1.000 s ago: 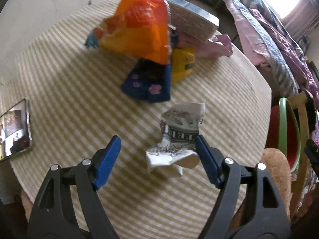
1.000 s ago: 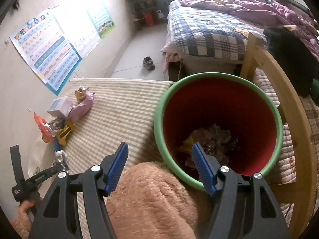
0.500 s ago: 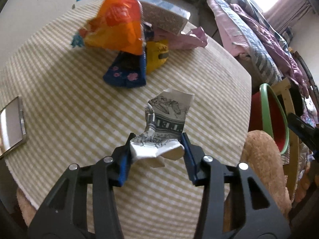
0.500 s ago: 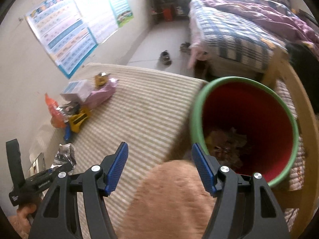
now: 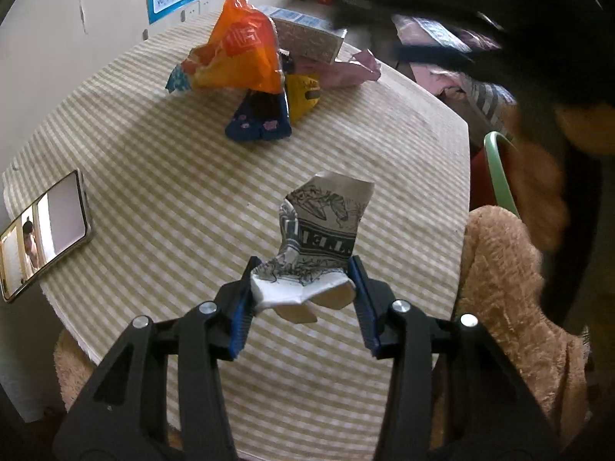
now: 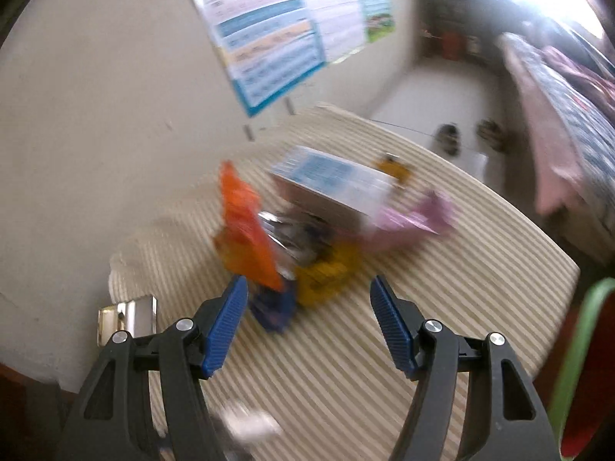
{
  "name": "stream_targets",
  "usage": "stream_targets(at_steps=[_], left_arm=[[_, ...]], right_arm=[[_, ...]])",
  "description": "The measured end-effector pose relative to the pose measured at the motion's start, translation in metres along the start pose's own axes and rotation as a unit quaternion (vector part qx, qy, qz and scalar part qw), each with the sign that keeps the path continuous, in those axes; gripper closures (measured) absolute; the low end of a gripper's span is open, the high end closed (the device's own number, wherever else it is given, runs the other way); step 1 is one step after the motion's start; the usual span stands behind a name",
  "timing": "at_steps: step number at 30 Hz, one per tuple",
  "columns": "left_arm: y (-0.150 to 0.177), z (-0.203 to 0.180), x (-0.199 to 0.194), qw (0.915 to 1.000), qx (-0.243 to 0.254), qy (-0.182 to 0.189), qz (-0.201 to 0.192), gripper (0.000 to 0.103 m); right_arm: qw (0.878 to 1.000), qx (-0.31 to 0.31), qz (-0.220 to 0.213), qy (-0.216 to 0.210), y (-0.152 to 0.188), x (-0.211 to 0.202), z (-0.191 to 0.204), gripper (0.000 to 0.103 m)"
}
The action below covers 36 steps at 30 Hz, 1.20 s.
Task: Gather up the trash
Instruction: 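Grasp the orange snack bag with the right tool while the left tool holds the white paper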
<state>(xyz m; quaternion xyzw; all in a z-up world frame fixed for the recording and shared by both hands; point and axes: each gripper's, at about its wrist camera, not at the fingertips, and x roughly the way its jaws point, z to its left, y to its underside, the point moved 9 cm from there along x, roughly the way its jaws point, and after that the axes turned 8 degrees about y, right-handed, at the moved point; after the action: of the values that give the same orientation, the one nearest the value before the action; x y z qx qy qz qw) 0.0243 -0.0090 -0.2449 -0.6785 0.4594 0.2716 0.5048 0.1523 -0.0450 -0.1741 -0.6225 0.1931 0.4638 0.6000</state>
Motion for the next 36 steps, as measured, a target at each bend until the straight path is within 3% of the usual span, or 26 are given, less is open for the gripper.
stream_targets(at_steps=[4,8,11,15,16,21,28,36], left_arm=[[0.004,0.006,-0.004,0.9999,-0.013,0.002,-0.002,0.059],[0.006,0.013,-0.002,0.9996,-0.026,0.006,0.002,0.059],[0.008,0.017,0.002,0.9994,-0.033,0.009,0.008,0.059],[0.012,0.02,0.01,0.9986,-0.046,0.017,0.022,0.059],[0.013,0.022,0.011,0.9984,-0.048,0.018,0.024,0.059],[0.019,0.022,0.016,0.9977,-0.055,0.02,0.035,0.059],[0.019,0.019,0.02,0.9972,-0.057,0.026,0.039,0.059],[0.017,0.02,0.019,0.9974,-0.062,0.016,0.032,0.059]], right_arm=[[0.999,-0.034,0.012,-0.006,-0.022,0.035,0.04,0.038],[0.998,-0.042,0.043,0.0,-0.028,0.065,0.055,0.039],[0.996,-0.051,0.067,0.0,-0.024,0.08,0.059,0.067],[0.996,-0.049,0.065,-0.028,-0.023,0.071,0.063,0.078],[0.996,-0.051,0.057,-0.035,-0.024,0.063,0.064,0.087],[0.997,-0.049,0.02,-0.063,-0.029,0.021,0.063,0.09],[0.996,-0.023,-0.009,-0.084,-0.011,-0.037,0.029,0.09],[0.997,0.033,0.02,-0.059,0.051,-0.053,-0.029,0.09]])
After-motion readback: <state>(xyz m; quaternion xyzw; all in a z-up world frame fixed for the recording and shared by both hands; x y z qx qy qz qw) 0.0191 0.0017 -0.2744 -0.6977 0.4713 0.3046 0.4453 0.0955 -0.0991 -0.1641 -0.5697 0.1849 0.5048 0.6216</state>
